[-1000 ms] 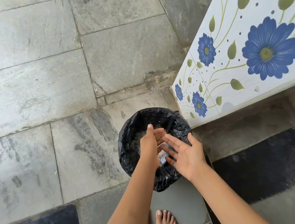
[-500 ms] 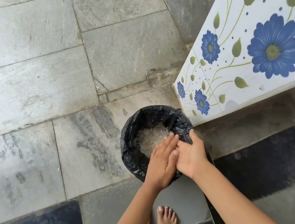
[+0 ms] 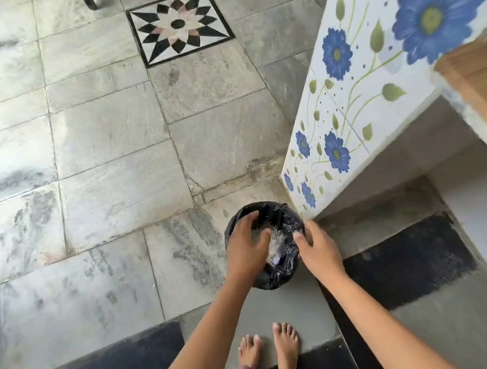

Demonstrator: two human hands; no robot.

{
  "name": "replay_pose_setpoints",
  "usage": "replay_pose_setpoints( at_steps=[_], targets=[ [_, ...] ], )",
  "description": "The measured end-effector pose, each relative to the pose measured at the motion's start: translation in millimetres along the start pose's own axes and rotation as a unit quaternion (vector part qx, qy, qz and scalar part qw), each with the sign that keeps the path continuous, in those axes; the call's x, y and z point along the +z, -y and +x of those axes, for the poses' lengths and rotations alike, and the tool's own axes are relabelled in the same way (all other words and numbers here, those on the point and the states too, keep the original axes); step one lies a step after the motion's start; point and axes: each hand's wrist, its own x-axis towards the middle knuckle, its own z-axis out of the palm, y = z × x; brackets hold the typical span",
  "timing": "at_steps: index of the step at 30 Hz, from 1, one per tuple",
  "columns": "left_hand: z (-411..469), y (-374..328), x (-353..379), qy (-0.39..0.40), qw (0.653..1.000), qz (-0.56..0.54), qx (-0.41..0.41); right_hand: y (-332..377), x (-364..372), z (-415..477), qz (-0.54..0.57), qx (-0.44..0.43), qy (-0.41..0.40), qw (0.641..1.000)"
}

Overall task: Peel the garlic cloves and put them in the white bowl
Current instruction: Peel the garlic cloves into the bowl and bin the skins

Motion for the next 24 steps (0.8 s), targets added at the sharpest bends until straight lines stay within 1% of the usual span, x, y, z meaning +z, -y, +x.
replay_pose_setpoints(
  at_steps=[2, 5, 7, 9, 11, 13, 16, 19, 24],
  targets=[
    [-35.5, -35.9, -31.8, -0.006, 0.999, 0.032, 0.04, 22.5, -27.2, -45.4, -0.046, -0.045, -0.033, 0.997],
    [-83.3, -77.4, -62.7, -0.014, 0.994, 0.046, 0.103, 45.7, -59.6, -111.6, -0.08, -0.118, -0.116, 0.983],
    [-114.8, -98.5, -75.5, -0.006, 0.986, 0.052, 0.161, 51.7, -74.0, -156.4, -0.079, -0.14, -0.172, 0.972],
    [-139.9, -116.4, -81.9, 0.017, 0.973, 0.046, 0.225, 50.8, -84.2, -193.9, -0.089, -0.147, -0.254, 0.952],
    [-159.4, -133.5, -82.7, 0.052, 0.958, 0.035, 0.278, 42.3, -96.2, -225.4, -0.102, -0.124, -0.342, 0.926],
    [-174.1, -151.6, -75.7, 0.086, 0.939, 0.034, 0.33, 30.2, -113.0, -257.7, -0.098, -0.084, -0.408, 0.904],
    [-199.1, -185.6, -52.8, 0.134, 0.906, 0.048, 0.398, 6.3, -140.6, -304.8, -0.092, -0.033, -0.479, 0.872],
    [-232.7, -219.0, -17.8, 0.185, 0.866, 0.053, 0.462, -24.3, -166.8, -350.0, -0.087, 0.024, -0.532, 0.842],
    [-285.7, -268.4, 50.1, 0.277, 0.788, 0.061, 0.546, -80.5, -203.5, -412.5, -0.086, 0.099, -0.583, 0.802]
  ],
)
